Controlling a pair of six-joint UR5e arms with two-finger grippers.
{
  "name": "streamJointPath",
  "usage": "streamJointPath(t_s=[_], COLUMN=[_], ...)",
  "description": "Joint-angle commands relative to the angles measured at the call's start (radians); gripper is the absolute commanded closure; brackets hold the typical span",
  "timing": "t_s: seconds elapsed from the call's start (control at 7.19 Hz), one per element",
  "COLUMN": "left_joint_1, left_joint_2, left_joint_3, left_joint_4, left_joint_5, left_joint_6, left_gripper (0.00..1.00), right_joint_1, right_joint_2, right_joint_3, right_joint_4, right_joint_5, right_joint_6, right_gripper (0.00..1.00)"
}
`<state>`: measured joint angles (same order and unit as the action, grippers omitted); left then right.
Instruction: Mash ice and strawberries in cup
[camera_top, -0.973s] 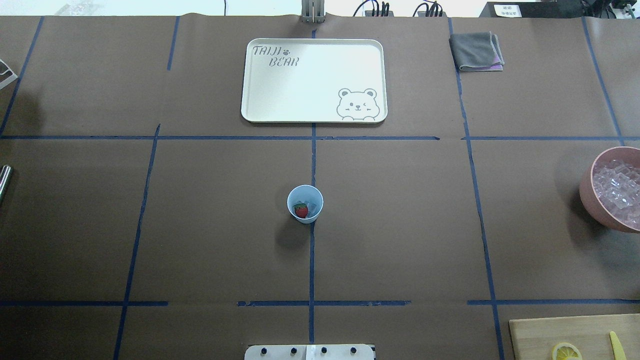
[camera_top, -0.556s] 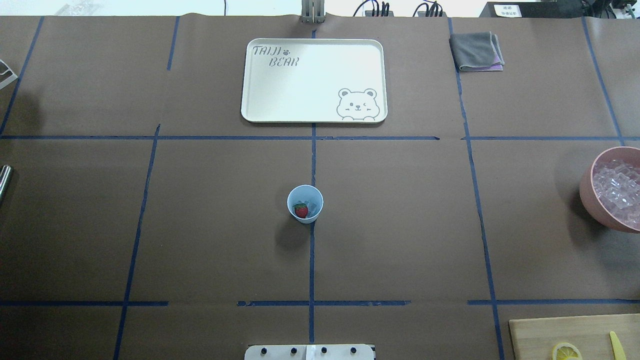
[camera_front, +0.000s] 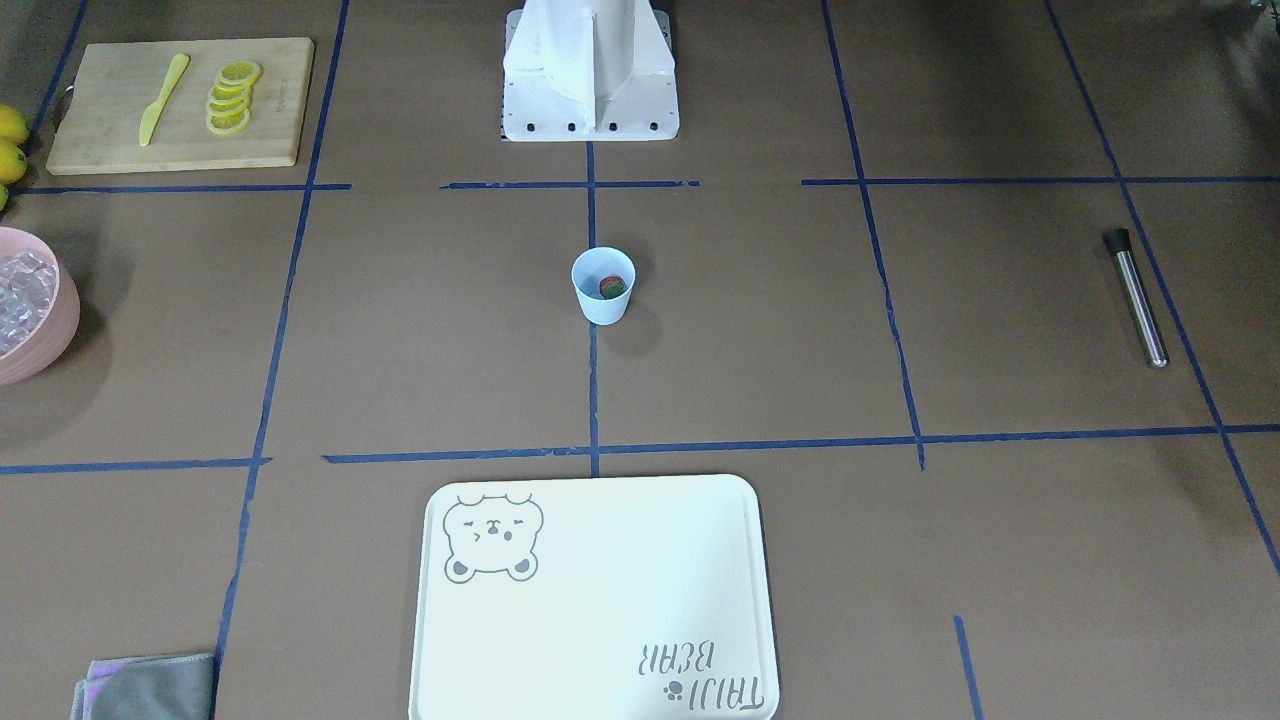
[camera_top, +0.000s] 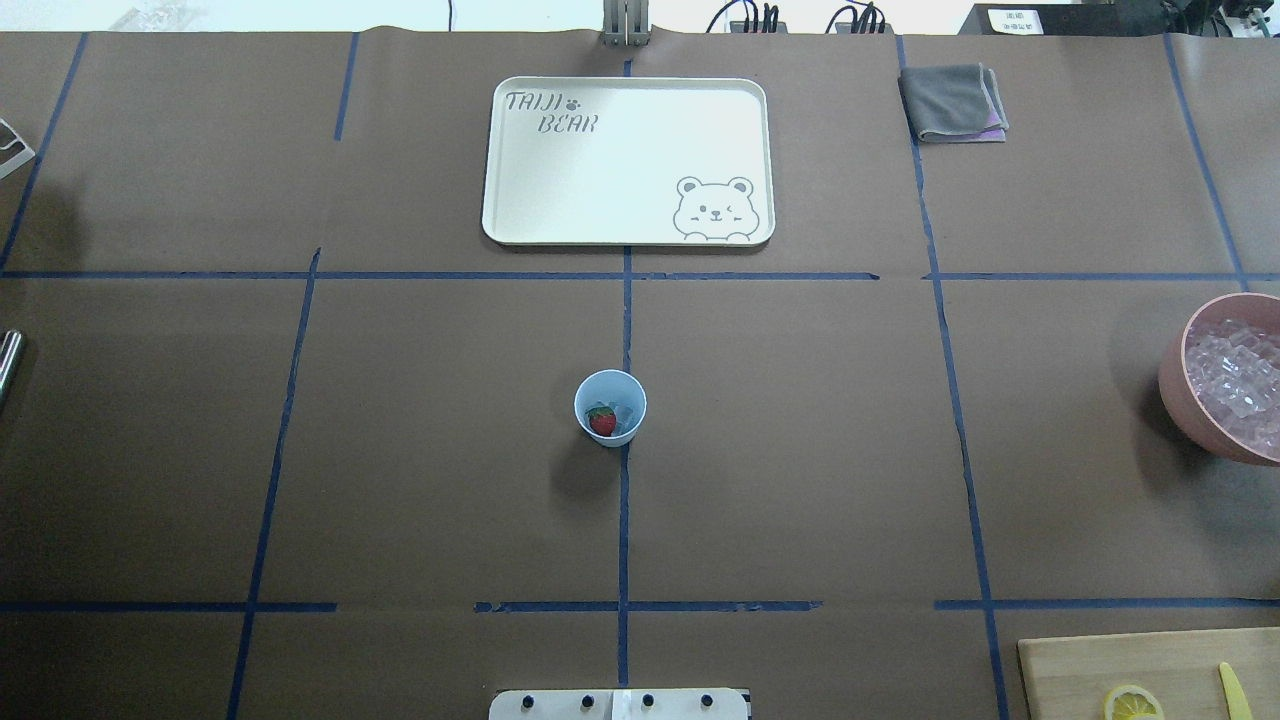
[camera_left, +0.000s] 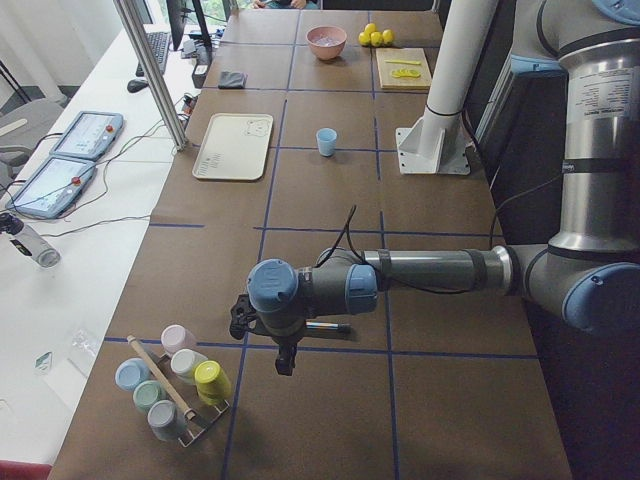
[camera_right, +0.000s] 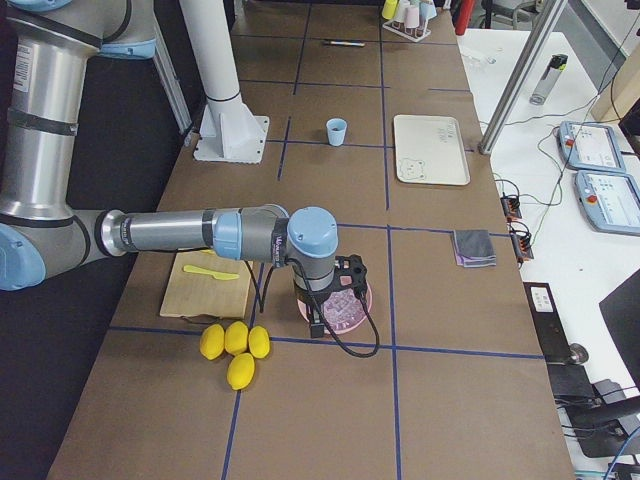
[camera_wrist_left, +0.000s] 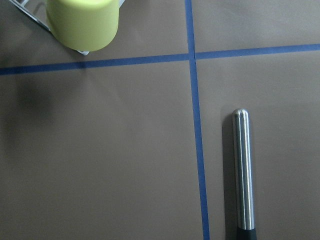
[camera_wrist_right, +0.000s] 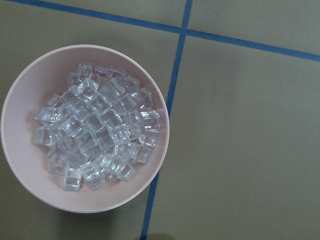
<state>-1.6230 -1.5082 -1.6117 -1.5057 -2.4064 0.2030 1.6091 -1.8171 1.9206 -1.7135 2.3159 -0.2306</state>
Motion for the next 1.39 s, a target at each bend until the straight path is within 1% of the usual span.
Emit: streamJointPath(t_s=[0.0, 1.25], left_joint_1=[-0.001, 0.0], left_joint_2=[0.008, 0.013], left_joint_3=[-0.002, -0.004], left_joint_4=[-0.001, -0.001], left_joint_5=[0.006, 0.001], left_joint_6=[0.004, 0.006], left_gripper=[0.0, 0.0], right_joint_1=[0.0, -0.002], right_joint_2=[-0.001, 0.021], right_joint_3=[0.0, -0.012], right_joint_4=[0.0, -0.002], right_joint_5=[0.0, 0.002], right_joint_6=[0.002, 0.019], right_gripper=[0.01, 0.01])
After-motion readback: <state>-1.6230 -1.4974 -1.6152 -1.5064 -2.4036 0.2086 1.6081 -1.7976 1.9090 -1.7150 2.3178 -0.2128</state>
